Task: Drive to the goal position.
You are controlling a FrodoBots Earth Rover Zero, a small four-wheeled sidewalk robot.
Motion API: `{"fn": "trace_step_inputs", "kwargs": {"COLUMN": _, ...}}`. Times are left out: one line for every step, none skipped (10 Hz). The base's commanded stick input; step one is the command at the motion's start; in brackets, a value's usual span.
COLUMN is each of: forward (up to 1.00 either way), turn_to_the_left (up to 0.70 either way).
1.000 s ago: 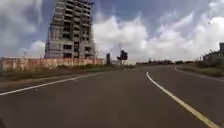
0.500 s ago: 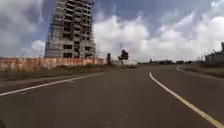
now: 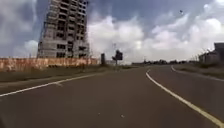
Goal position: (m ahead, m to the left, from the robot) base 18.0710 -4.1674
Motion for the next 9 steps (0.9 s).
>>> {"fn": "trace_step_inputs", "kwargs": {"forward": 1.00, "turn_to_the_left": 0.00}}
{"fn": "trace_step_inputs", "kwargs": {"forward": 1.00, "turn_to_the_left": 0.00}}
{"fn": "trace_step_inputs", "kwargs": {"forward": 1.00, "turn_to_the_left": 0.00}}
{"fn": "trace_step_inputs", "kwargs": {"forward": 1.00, "turn_to_the_left": 0.00}}
{"fn": "trace_step_inputs", "kwargs": {"forward": 1.00, "turn_to_the_left": 0.00}}
{"fn": "trace_step_inputs", "kwargs": {"forward": 1.00, "turn_to_the_left": 0.00}}
{"fn": "trace_step_inputs", "kwargs": {"forward": 1.00, "turn_to_the_left": 0.00}}
{"fn": "trace_step_inputs", "kwargs": {"forward": 1.00, "turn_to_the_left": 0.00}}
{"fn": "trace_step_inputs", "kwargs": {"forward": 1.00, "turn_to_the_left": 0.00}}
